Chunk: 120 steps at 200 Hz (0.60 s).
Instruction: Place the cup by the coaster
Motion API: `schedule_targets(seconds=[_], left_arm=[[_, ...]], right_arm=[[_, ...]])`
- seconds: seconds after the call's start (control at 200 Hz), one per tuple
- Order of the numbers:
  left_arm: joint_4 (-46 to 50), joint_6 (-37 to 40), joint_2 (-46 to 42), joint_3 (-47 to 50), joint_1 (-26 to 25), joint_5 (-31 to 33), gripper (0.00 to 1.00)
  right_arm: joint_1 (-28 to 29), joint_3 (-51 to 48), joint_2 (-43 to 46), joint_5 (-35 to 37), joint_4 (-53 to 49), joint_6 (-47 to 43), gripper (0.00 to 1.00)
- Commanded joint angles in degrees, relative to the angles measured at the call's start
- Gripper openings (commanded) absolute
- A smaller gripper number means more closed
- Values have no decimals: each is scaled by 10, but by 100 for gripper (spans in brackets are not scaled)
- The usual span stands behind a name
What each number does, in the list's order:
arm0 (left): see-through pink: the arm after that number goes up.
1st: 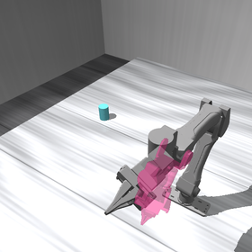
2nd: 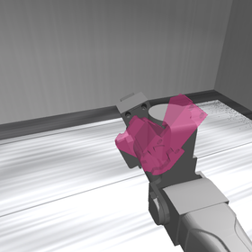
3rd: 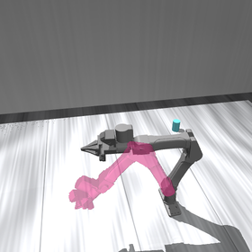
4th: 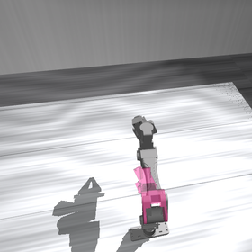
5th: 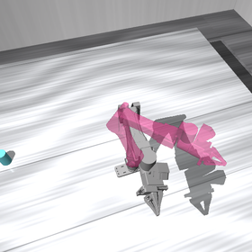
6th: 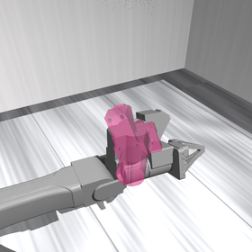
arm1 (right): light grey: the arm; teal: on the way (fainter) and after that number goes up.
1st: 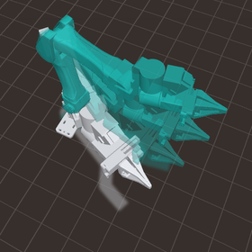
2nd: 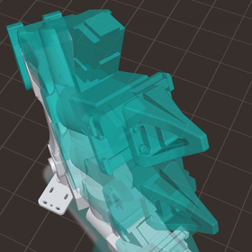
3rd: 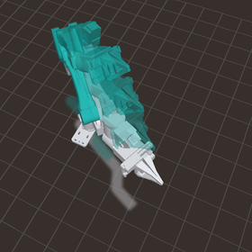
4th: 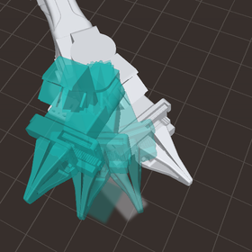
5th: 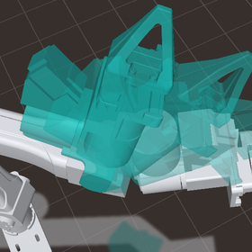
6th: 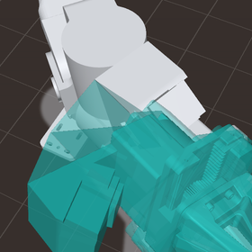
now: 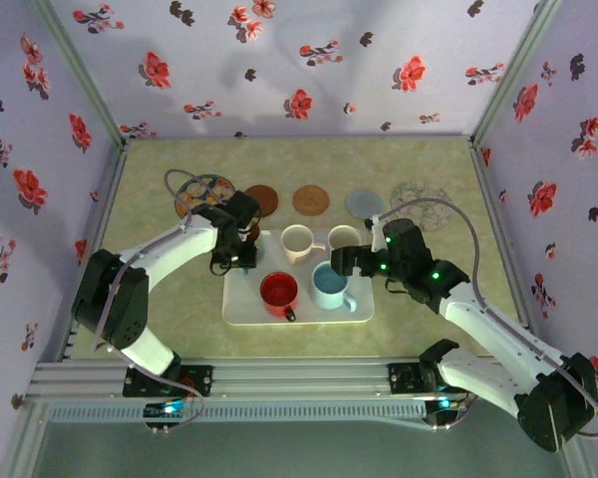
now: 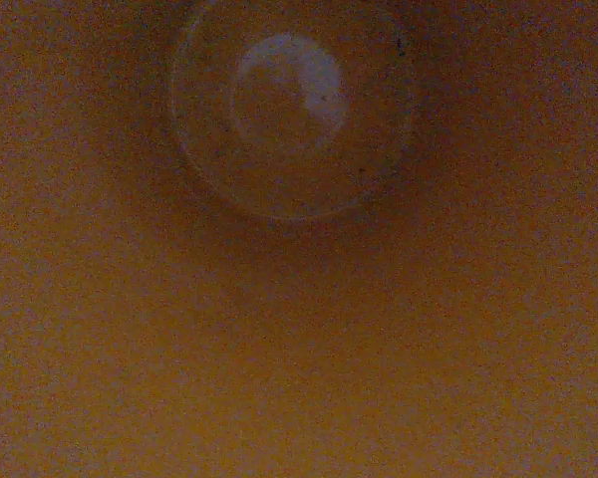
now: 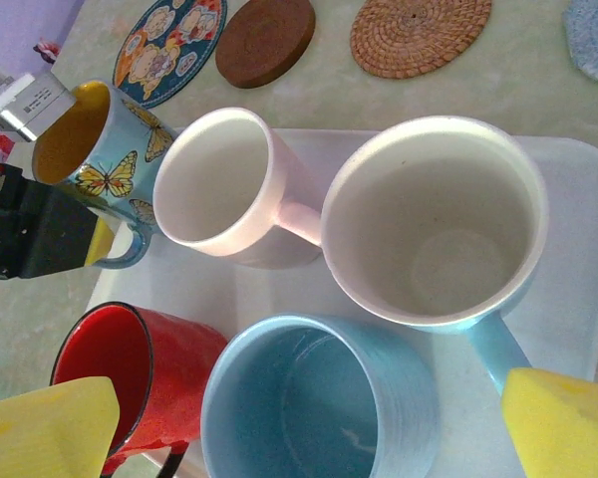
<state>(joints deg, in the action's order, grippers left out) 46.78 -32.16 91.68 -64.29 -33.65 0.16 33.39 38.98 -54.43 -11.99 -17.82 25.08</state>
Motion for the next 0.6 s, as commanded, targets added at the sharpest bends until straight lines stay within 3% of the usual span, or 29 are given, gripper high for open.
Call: schedule_targets(seconds=[0.0, 0.21, 0.595], left_arm=[[11, 17, 2, -8, -4, 29, 31], [21, 24, -2, -9, -6, 42, 27], [20, 29, -8, -13, -6, 43, 8]], right_arm=[[4, 24, -1, 6, -1, -13, 100], [4, 22, 0, 4, -5, -16, 100], [4, 24, 3, -9, -8, -29, 100]])
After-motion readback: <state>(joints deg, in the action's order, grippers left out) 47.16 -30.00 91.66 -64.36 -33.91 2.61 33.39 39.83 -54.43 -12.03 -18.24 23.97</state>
